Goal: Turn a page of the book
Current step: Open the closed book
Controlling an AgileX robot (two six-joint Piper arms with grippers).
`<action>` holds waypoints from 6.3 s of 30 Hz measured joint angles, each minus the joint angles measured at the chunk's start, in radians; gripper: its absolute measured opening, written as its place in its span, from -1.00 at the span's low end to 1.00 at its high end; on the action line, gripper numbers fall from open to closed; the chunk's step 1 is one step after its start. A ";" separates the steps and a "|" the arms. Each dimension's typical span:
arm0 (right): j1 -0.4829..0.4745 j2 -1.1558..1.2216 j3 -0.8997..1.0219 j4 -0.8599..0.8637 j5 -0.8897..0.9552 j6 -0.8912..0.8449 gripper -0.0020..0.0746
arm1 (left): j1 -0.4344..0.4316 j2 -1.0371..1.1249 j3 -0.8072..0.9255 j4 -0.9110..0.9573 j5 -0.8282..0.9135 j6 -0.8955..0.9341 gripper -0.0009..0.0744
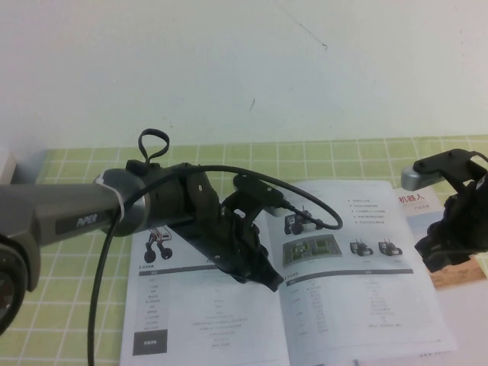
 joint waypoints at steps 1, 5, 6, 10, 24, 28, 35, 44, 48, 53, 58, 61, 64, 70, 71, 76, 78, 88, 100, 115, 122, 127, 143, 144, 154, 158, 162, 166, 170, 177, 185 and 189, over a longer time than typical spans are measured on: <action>0.000 -0.002 0.000 -0.018 0.000 0.015 -0.32 | 0.000 0.009 0.000 0.026 0.000 -0.026 -0.99; 0.000 -0.004 0.000 -0.035 0.000 0.037 -0.32 | 0.000 0.027 -0.005 0.037 0.004 -0.062 -0.99; 0.000 -0.004 0.000 -0.035 0.000 0.040 -0.32 | 0.000 0.037 -0.008 0.031 0.006 -0.064 -0.99; 0.000 -0.004 0.000 -0.022 0.000 0.049 -0.24 | 0.009 0.075 -0.015 -0.025 0.031 -0.064 -0.99; 0.000 0.068 -0.004 0.084 -0.041 0.056 0.23 | 0.019 0.102 -0.023 -0.181 0.043 0.047 -0.99; 0.000 0.091 -0.004 0.097 -0.048 0.056 0.23 | 0.019 0.102 -0.023 -0.192 0.044 0.049 -0.99; 0.000 0.093 -0.005 0.099 -0.053 0.056 0.23 | 0.019 0.102 -0.023 -0.194 0.044 0.055 -0.99; 0.000 0.104 -0.006 0.105 -0.053 0.056 0.03 | 0.019 0.103 -0.023 -0.194 0.044 0.062 -0.99; -0.003 0.115 -0.012 0.138 -0.049 0.012 -0.19 | 0.019 0.103 -0.023 -0.196 0.044 0.062 -0.99; -0.006 0.132 -0.013 0.321 -0.032 -0.165 -0.25 | 0.019 0.103 -0.023 -0.196 0.044 0.062 -0.99; -0.006 0.142 -0.013 0.469 -0.003 -0.280 -0.26 | 0.019 0.103 -0.023 -0.196 0.044 0.062 -0.99; -0.004 0.143 -0.011 0.514 0.011 -0.319 -0.26 | 0.019 0.103 -0.023 -0.196 0.044 0.062 -0.99; -0.003 0.143 -0.011 0.543 0.019 -0.343 -0.26 | 0.019 0.103 -0.023 -0.196 0.044 0.062 -0.99; -0.003 0.143 -0.011 0.580 0.023 -0.377 -0.26 | 0.019 0.103 -0.023 -0.196 0.044 0.062 -0.99; -0.003 0.143 -0.011 0.595 0.025 -0.387 -0.26 | 0.019 0.103 -0.023 -0.196 0.044 0.062 -0.99; -0.003 0.143 -0.010 0.727 0.055 -0.492 -0.26 | 0.019 0.103 -0.023 -0.196 0.044 0.066 -0.99; -0.003 0.143 -0.010 0.791 0.066 -0.546 -0.26 | 0.019 0.103 -0.023 -0.196 0.044 0.066 -0.99; 0.000 0.145 -0.010 0.926 0.089 -0.670 -0.26 | 0.019 0.067 -0.021 -0.192 0.038 0.075 -0.99; 0.000 0.145 -0.009 0.994 0.143 -0.738 -0.26 | 0.057 -0.111 0.001 -0.069 0.027 0.071 -0.99; 0.123 0.154 -0.008 1.154 0.195 -0.899 -0.26 | 0.061 -0.304 0.006 -0.057 0.023 0.071 -0.99; 0.211 0.154 -0.008 1.278 0.269 -0.996 -0.26 | 0.061 -0.384 0.006 -0.048 0.025 0.071 -0.99; 0.147 0.154 -0.026 1.308 0.383 -1.007 -0.26 | 0.061 -0.453 0.007 -0.046 0.027 0.071 -0.99; 0.082 0.117 -0.063 1.271 0.411 -0.991 -0.63 | 0.061 -0.479 0.007 -0.046 -0.064 0.071 -0.99; 0.088 0.117 -0.063 1.269 0.411 -0.993 -0.63 | 0.061 -0.479 0.007 -0.046 -0.074 0.071 -0.99; 0.141 0.117 -0.063 1.267 0.411 -1.040 -0.57 | 0.061 -0.410 0.007 -0.055 -0.164 0.071 -0.99; 0.141 0.117 -0.063 1.267 0.411 -1.054 -0.27 | 0.061 -0.349 0.007 -0.065 -0.164 0.071 -0.99; 0.141 0.117 -0.063 1.266 0.411 -1.057 0.03 | 0.061 -0.303 0.007 -0.069 -0.175 0.091 -0.99; 0.141 0.117 -0.064 1.266 0.411 -1.059 0.10 | 0.061 -0.278 0.007 -0.069 -0.175 0.098 -0.99; 0.141 0.117 -0.064 1.265 0.411 -1.059 0.12 | 0.061 -0.276 0.007 -0.034 -0.157 0.079 -0.99; 0.133 0.117 -0.064 1.263 0.411 -1.052 0.09 | 0.078 -0.274 0.007 0.176 -0.065 -0.097 -0.99; -0.006 0.091 -0.064 1.262 0.411 -0.967 -0.52 | 0.133 -0.311 0.007 0.282 -0.074 -0.207 -0.99; -0.110 -0.002 -0.064 1.262 0.411 -0.999 -0.86 | 0.202 -0.382 0.026 0.268 -0.084 -0.216 -0.99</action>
